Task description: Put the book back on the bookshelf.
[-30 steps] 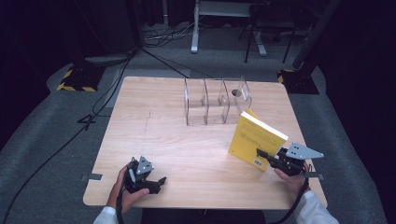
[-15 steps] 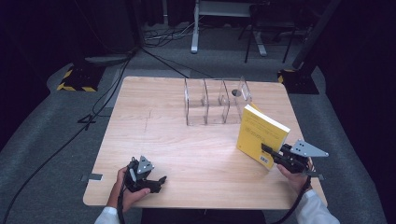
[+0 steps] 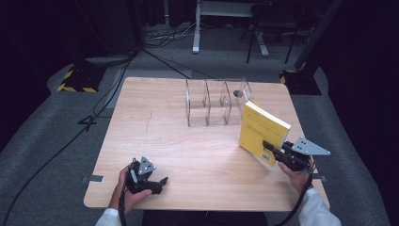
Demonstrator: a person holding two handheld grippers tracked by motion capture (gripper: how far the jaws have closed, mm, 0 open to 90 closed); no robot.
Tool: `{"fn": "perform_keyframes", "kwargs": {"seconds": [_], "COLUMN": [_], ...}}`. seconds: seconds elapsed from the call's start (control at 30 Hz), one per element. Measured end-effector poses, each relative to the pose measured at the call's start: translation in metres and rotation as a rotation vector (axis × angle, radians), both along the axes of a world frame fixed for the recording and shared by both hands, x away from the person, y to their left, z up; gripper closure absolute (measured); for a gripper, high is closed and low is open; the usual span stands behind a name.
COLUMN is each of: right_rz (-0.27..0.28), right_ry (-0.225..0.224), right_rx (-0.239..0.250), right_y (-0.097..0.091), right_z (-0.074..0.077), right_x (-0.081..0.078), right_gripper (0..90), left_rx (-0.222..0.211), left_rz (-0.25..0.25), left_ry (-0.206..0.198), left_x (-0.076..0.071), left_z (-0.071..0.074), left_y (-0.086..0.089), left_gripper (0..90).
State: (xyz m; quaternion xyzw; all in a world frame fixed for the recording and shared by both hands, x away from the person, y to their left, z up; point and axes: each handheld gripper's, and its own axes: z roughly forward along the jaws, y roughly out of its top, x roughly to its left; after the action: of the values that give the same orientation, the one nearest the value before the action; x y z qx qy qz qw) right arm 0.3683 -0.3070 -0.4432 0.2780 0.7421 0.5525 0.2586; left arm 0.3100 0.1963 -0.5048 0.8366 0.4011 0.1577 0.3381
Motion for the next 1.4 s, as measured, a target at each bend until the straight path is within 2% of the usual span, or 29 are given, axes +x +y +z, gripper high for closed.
{"fn": "perform_keyframes", "kwargs": {"seconds": [0.5, 0.83, 0.97, 1.27, 1.4], "right_rz": [-0.046, -0.101, -0.133, -0.183, -0.188], "right_ry": [-0.032, -0.047, -0.058, -0.072, -0.079], "right_rx": [0.026, 0.039, 0.03, 0.047, 0.04], "right_y": [0.017, 0.03, 0.034, 0.042, 0.047], "right_z": [0.013, 0.023, 0.03, 0.047, 0.053], "right_x": [0.02, 0.038, 0.049, 0.072, 0.081], "right_gripper": [76.4, 76.4, 76.4, 76.4, 76.4], "left_rx": [-0.006, -0.006, -0.009, -0.009, -0.008], "left_rz": [0.002, 0.002, 0.005, 0.005, 0.003], "left_ry": [0.003, 0.003, 0.006, 0.007, 0.005], "left_x": [0.0, 0.0, 0.0, 0.0, 0.0], "left_z": [0.0, 0.0, 0.0, 0.0, 0.0], "left_y": [0.0, 0.0, -0.001, -0.001, -0.001], "left_gripper": [15.4, 15.4, 15.4, 15.4, 15.4]}}
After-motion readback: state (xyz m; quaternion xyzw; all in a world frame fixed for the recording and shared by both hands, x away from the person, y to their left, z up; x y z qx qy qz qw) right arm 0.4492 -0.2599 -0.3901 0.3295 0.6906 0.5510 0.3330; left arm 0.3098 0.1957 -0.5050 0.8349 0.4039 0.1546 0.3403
